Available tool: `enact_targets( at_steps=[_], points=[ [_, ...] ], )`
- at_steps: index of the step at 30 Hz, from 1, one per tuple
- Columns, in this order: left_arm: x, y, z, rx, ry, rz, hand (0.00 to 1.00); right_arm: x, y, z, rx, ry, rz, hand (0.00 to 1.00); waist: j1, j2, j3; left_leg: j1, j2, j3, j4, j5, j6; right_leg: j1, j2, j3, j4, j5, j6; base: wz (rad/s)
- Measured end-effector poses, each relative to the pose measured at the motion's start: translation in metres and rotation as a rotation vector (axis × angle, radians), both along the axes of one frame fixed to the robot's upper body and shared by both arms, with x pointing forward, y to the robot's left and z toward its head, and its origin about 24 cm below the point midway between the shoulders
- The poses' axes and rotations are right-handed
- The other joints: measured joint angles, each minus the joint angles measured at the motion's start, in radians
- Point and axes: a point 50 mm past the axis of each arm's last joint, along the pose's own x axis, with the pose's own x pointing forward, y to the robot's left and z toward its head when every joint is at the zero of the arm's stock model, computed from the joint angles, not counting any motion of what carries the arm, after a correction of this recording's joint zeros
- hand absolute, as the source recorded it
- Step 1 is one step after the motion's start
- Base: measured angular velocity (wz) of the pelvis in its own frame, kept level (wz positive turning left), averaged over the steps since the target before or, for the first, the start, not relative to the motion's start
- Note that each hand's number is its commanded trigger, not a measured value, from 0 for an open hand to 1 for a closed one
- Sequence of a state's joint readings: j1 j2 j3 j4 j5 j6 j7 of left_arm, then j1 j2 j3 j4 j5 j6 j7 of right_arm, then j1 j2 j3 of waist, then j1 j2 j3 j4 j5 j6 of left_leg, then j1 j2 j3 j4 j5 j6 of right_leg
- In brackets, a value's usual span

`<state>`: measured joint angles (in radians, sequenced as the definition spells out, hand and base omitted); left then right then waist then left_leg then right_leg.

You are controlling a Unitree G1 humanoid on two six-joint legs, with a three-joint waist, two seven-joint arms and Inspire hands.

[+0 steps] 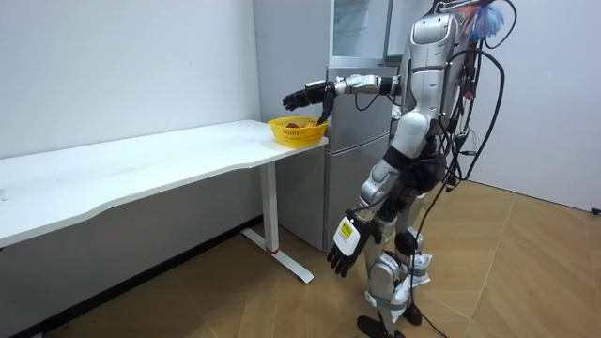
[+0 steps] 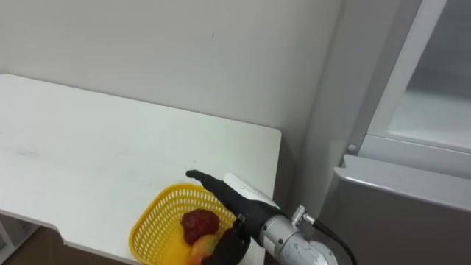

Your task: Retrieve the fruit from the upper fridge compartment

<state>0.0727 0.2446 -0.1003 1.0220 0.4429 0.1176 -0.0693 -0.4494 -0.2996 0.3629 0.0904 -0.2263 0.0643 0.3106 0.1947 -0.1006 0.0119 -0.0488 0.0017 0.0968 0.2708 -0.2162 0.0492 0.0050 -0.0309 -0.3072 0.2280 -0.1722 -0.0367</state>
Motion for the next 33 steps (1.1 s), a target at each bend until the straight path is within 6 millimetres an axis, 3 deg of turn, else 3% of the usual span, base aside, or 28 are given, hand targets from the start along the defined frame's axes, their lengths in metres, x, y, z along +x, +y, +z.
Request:
enact_targets(
  at_steps=[8, 13, 18, 20, 26, 28, 31, 33],
  points=[
    [-0.002, -0.001, -0.001, -0.009, 0.007, 0.001, 0.0, -0.01, 0.005, 0.039, 0.128, -0.127, 0.048, 0.0, -0.011, 0.007, 0.0042, 0.004, 0.001, 0.007, 0.003, 0.0, 0.0, 0.001, 0.0, 0.005, -0.002, 0.0, 0.0, -0.02],
    [-0.001, -0.006, -0.002, -0.021, -0.003, 0.0, 0.0, -0.021, 0.01, 0.06, 0.158, -0.225, 0.096, 0.0, -0.031, 0.016, -0.002, 0.01, 0.001, 0.007, 0.002, 0.0, 0.0, 0.007, 0.0, 0.005, -0.002, 0.0, 0.0, 0.0],
    [-0.007, -0.006, -0.004, -0.012, 0.004, 0.007, 0.0, -0.024, 0.005, 0.074, 0.207, -0.295, 0.077, 0.0, -0.048, 0.021, -0.0027, 0.03, 0.001, 0.013, -0.005, 0.0, 0.0, 0.02, 0.001, 0.011, -0.006, 0.001, 0.0, -0.03],
    [-0.01, -0.007, -0.005, -0.013, 0.013, 0.009, 0.0, -0.024, -0.001, 0.075, 0.242, -0.295, 0.06, 0.0, -0.055, 0.025, -0.0005, 0.034, 0.001, 0.014, -0.005, 0.0, 0.0, 0.026, 0.001, 0.012, -0.008, 0.002, 0.001, 0.0],
    [-0.021, -0.011, -0.009, -0.027, 0.037, 0.016, 0.0, -0.043, -0.012, 0.062, 0.299, -0.3, 0.014, 0.0, -0.076, 0.046, -0.013, 0.045, 0.002, 0.023, -0.017, 0.0, 0.0, 0.031, 0.002, 0.022, -0.007, 0.002, 0.002, -0.05],
    [-0.024, -0.011, -0.01, -0.024, 0.034, 0.019, 0.0, -0.044, -0.012, 0.062, 0.303, -0.305, 0.015, 0.0, -0.084, 0.053, -0.0114, 0.05, 0.003, 0.034, -0.021, 0.0, 0.0, 0.031, 0.004, 0.035, -0.007, 0.002, 0.002, -0.17],
    [-0.029, -0.011, -0.01, -0.015, 0.036, 0.022, 0.0, -0.047, -0.013, 0.061, 0.325, -0.324, -0.003, 0.0, -0.093, 0.051, -0.0123, 0.059, 0.004, 0.049, -0.036, 0.003, -0.001, 0.029, 0.007, 0.059, -0.009, 0.002, 0.001, -0.17],
    [-0.031, -0.011, -0.01, -0.011, 0.032, 0.025, 0.0, -0.053, -0.017, 0.058, 0.358, -0.325, -0.024, 0.0, -0.104, 0.044, -0.0177, 0.06, 0.005, 0.059, -0.039, 0.003, -0.002, 0.031, 0.011, 0.07, -0.025, 0.003, 0.001, -0.09]
  ],
)
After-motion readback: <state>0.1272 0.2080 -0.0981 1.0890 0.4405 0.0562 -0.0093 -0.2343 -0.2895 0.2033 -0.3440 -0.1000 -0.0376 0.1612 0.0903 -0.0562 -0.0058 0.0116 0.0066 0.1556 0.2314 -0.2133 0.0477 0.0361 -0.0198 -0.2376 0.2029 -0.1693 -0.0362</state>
